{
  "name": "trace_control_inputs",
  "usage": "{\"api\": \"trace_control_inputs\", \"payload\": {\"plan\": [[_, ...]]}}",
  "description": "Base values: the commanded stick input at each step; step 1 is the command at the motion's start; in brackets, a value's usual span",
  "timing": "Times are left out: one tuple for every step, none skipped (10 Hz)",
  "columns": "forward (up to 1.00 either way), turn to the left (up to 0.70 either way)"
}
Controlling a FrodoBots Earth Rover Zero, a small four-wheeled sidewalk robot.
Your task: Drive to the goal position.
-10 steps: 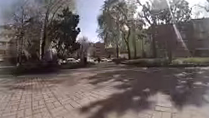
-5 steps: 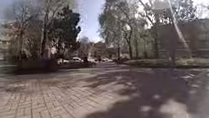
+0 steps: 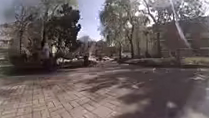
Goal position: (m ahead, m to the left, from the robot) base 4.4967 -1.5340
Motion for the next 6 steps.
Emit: {"api": "trace_control_inputs", "payload": {"plan": [[0.70,0.00],[0.70,0.00],[0.70,0.00],[0.70,0.00],[0.70,0.00],[0.70,0.00]]}}
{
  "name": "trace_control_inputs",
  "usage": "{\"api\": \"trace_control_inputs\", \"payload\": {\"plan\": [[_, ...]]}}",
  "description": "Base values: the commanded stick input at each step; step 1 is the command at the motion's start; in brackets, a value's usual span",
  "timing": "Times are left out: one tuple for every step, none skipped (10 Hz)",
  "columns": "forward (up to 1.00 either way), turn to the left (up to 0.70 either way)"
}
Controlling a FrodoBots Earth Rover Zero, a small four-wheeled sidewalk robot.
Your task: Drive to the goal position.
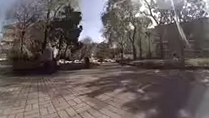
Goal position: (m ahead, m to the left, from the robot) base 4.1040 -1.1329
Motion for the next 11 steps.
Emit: {"api": "trace_control_inputs", "payload": {"plan": [[0.70,0.00],[0.70,0.00],[0.70,0.00],[0.70,0.00],[0.70,0.00],[0.70,0.00],[0.70,0.00],[0.70,0.00],[0.70,0.00],[0.70,0.00],[0.70,0.00]]}}
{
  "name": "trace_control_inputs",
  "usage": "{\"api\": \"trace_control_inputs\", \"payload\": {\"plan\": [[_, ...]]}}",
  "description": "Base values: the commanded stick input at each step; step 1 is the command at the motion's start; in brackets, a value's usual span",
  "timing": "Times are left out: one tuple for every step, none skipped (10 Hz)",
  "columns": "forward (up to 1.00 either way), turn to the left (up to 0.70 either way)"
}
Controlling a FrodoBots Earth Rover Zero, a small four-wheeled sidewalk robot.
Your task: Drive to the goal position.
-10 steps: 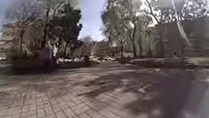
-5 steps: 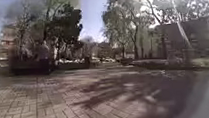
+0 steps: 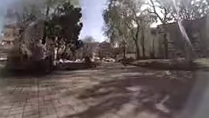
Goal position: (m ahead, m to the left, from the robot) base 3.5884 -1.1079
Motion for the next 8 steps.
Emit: {"api": "trace_control_inputs", "payload": {"plan": [[0.70,0.00],[0.70,0.00],[0.70,0.00],[0.70,0.00],[0.70,0.00],[0.70,0.00],[0.70,0.00],[0.70,0.00]]}}
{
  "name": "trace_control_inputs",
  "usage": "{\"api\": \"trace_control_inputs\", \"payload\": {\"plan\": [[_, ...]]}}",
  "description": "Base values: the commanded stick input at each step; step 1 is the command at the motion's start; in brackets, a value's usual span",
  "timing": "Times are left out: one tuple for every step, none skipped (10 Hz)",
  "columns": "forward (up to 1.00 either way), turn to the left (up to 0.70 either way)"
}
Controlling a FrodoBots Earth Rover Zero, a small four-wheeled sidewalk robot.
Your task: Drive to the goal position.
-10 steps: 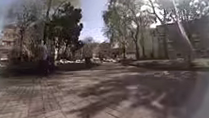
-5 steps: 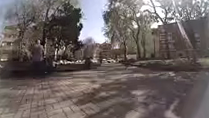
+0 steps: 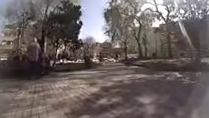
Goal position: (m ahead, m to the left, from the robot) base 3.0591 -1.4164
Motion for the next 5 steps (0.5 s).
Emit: {"api": "trace_control_inputs", "payload": {"plan": [[0.70,0.00],[0.70,0.00],[0.70,0.00],[0.70,0.00],[0.70,0.00]]}}
